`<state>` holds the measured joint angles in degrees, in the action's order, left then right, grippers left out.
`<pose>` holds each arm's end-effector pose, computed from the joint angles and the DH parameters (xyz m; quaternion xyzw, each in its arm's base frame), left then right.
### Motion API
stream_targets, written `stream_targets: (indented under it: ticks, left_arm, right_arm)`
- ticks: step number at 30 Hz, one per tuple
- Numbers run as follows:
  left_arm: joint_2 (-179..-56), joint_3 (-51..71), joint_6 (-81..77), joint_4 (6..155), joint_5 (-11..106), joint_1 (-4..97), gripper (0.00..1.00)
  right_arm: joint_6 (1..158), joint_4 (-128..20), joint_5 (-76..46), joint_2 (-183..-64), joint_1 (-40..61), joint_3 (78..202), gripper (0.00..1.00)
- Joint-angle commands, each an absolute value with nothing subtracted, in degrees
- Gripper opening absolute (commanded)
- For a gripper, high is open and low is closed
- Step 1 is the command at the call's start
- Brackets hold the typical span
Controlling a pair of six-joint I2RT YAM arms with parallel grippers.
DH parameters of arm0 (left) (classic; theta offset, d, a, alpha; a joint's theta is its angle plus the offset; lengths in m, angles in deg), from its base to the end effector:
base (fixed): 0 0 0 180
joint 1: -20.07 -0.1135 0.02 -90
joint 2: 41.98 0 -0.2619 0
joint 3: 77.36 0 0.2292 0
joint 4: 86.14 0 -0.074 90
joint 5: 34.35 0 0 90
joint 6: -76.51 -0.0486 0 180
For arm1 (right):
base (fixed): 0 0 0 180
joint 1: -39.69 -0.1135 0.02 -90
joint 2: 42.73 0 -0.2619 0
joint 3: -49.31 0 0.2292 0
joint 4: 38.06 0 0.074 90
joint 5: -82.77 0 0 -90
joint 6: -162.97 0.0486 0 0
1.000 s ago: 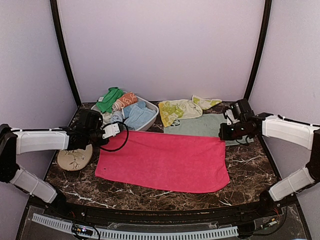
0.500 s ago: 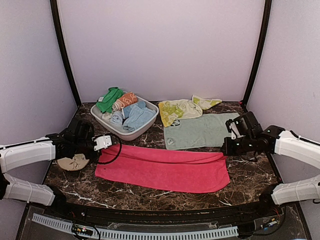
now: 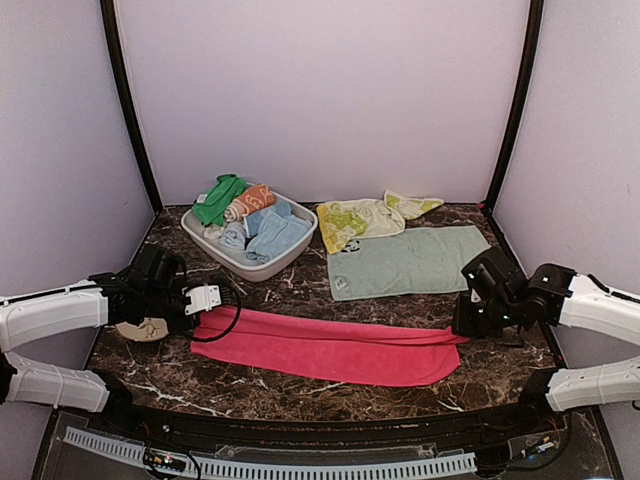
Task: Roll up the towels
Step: Fold the towel at the center of the board.
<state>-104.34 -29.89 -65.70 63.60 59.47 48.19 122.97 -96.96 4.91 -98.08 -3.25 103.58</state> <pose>0.1836 -0.0944 0.1998 0.5862 0.7142 0.1097 0.3664 0.1249 0.1022 0.2194 0.0865 0.9570 0.1164 0.2514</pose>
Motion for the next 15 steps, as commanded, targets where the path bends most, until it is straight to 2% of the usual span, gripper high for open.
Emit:
stream_targets:
  ticks: [1, 7, 9, 10, 12, 15]
  left_arm:
    - [-103.1, -31.3, -65.0, 60.2, 59.5, 47.8, 0.00]
    - [-101.7, -32.3, -65.2, 55.4, 57.8, 47.8, 0.02]
    - [-101.2, -32.1, -64.8, 52.5, 56.1, 47.8, 0.14]
    - [-100.8, -31.8, -64.4, 50.7, 54.9, 47.8, 0.27]
    - [-99.6, -30.9, -63.3, 47.2, 52.0, 47.8, 0.43]
    - [-98.3, -28.8, -62.5, 42.1, 48.7, 47.8, 0.51]
  right_arm:
    - [127.7, -100.1, 8.4, -100.1, -5.9, 101.8, 0.00]
    - [130.9, -100.6, 7.4, -98.9, -9.9, 99.4, 0.02]
    - [132.0, -100.8, 6.6, -96.9, -10.9, 98.2, 0.06]
    - [132.6, -101.0, 6.2, -95.8, -11.3, 97.5, 0.08]
    - [133.7, -101.8, 5.3, -93.8, -11.8, 96.3, 0.15]
    - [134.5, -103.1, 3.9, -91.7, -12.6, 95.7, 0.34]
